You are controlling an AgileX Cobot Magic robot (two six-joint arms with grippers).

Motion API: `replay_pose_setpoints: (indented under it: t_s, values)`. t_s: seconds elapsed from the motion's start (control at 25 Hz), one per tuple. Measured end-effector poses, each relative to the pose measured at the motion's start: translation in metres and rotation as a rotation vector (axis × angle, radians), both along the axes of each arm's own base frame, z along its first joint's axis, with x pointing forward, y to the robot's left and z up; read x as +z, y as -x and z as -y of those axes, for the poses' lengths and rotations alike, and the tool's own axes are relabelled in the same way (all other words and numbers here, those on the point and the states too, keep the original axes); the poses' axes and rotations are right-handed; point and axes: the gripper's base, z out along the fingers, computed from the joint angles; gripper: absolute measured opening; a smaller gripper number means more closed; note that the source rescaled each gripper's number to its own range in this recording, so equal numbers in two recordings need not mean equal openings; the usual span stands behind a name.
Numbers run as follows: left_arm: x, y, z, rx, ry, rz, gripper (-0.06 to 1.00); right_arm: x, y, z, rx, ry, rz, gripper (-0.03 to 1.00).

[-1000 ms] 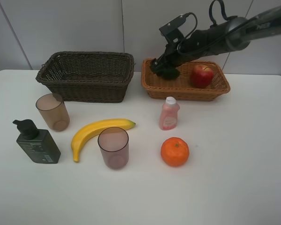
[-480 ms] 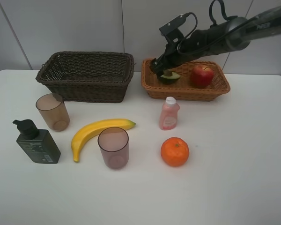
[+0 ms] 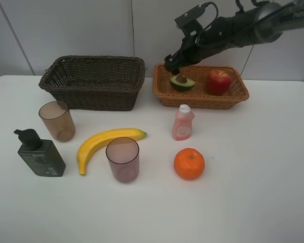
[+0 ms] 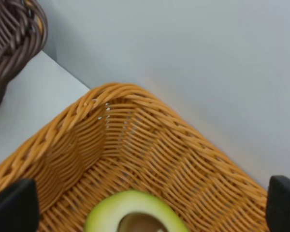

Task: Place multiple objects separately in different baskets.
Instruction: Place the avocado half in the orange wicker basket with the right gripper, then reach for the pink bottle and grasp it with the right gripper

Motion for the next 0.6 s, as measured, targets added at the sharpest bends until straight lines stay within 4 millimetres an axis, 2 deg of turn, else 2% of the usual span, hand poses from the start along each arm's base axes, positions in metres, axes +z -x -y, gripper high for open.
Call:
replay_pose_setpoints:
  t_s: [0.32, 0.6]
  values:
    - [0.0, 0.0, 0.0, 0.0, 0.0, 0.0, 1.0, 0.04, 0.015, 0.006, -0.004, 0.013, -0.033, 0.99]
    - [0.0, 0.0, 0.0, 0.0, 0.0, 0.0, 1.0, 0.065, 0.032, 0.013, -0.007, 0.042, -0.098, 0.99]
